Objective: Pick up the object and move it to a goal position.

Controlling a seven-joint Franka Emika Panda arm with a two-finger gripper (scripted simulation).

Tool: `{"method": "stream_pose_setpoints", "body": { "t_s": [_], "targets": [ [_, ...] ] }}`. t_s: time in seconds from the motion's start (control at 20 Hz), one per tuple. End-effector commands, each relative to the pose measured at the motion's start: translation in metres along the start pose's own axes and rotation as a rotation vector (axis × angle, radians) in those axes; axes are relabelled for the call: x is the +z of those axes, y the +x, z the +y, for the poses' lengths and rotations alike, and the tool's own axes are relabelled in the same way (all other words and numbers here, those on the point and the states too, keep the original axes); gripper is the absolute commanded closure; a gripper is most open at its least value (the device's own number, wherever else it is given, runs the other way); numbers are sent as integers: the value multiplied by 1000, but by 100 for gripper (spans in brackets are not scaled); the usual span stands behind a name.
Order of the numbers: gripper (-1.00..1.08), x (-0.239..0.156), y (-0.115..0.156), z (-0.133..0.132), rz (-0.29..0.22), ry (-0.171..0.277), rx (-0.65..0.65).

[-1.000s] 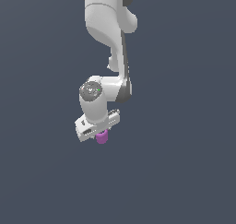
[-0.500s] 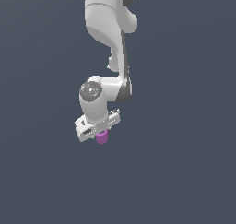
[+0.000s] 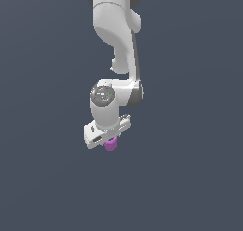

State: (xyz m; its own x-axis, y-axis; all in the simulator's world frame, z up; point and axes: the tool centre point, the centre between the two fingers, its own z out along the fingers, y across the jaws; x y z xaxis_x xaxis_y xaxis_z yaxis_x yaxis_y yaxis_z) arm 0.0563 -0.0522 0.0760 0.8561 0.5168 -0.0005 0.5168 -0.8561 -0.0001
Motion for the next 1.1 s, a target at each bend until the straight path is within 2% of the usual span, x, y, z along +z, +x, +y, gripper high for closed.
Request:
{"method": "stream_pose_setpoints", "body": {
  "t_s": [0.0, 0.6, 1.05],
  "targets": [
    [108, -5, 15, -9, 0, 0, -1],
    [108, -32, 102, -57, 0, 0, 0],
    [108, -42, 137, -75, 0, 0, 0]
  ]
}}
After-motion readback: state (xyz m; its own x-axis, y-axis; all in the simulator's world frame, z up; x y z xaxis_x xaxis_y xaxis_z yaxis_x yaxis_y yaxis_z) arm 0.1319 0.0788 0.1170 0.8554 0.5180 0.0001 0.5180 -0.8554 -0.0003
